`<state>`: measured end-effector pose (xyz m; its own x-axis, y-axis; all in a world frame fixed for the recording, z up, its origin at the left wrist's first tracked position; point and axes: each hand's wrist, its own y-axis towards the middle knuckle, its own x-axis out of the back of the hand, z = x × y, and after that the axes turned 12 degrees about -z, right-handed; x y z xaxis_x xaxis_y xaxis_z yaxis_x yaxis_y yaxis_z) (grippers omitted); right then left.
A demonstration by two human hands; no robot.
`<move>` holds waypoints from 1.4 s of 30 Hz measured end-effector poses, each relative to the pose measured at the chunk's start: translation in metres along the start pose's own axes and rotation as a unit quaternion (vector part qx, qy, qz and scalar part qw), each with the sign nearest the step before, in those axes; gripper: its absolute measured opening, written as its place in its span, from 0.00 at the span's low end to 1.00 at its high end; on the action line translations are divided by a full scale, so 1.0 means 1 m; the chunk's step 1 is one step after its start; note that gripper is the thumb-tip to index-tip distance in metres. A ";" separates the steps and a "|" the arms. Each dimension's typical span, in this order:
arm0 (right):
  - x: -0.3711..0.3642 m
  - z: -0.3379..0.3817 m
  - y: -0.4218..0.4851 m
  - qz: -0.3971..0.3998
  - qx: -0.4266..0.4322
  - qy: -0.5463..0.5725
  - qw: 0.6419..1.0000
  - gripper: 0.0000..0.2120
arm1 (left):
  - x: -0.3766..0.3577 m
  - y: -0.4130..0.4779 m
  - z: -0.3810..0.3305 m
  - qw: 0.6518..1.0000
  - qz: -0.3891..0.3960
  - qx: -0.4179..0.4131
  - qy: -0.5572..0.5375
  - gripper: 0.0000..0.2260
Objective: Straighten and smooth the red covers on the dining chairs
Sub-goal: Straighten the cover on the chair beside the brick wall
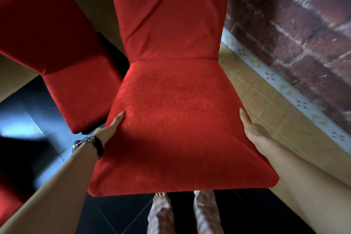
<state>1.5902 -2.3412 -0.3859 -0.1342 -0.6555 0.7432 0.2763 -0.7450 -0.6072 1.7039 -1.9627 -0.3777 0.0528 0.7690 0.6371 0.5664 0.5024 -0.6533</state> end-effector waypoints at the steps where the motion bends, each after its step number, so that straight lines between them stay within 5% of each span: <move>1: 0.004 0.002 -0.002 0.004 0.003 -0.001 1.000 0.48 | 0.003 -0.004 -0.003 1.000 0.002 -0.001 0.004 0.47; 12: 0.040 0.041 -0.014 0.023 0.009 -0.002 1.000 0.44 | 0.039 -0.027 -0.050 0.996 0.044 -0.032 0.068 0.45; 18: 0.068 0.070 -0.020 0.060 0.032 -0.020 0.998 0.43 | 0.059 -0.040 -0.077 0.987 0.063 -0.110 0.097 0.36; 21: 0.086 0.093 -0.021 0.082 0.065 -0.026 0.994 0.43 | 0.071 -0.051 -0.094 0.971 0.034 -0.184 0.150 0.40; 24: 0.104 0.115 -0.024 0.112 0.099 -0.034 0.988 0.40 | 0.084 -0.072 -0.110 0.918 0.018 -0.303 0.254 0.46; 29: 0.121 0.142 -0.026 0.128 0.126 -0.035 0.983 0.35 | 0.077 -0.134 -0.120 0.701 -0.044 -0.612 0.364 0.48; 33: 0.120 0.141 -0.024 0.119 0.127 -0.041 0.984 0.35 | 0.044 -0.154 -0.110 0.579 0.011 -0.703 0.413 0.50; 42: 0.131 0.136 -0.042 0.140 0.119 -0.072 0.980 0.40 | 0.030 -0.144 -0.102 0.550 -0.001 -0.722 0.419 0.51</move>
<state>1.6908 -2.3790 -0.2252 0.1089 -0.7929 0.5995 0.5003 -0.4775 -0.7223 1.7071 -2.0521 -0.2226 0.0691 0.0115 0.9975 0.5985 -0.8005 -0.0322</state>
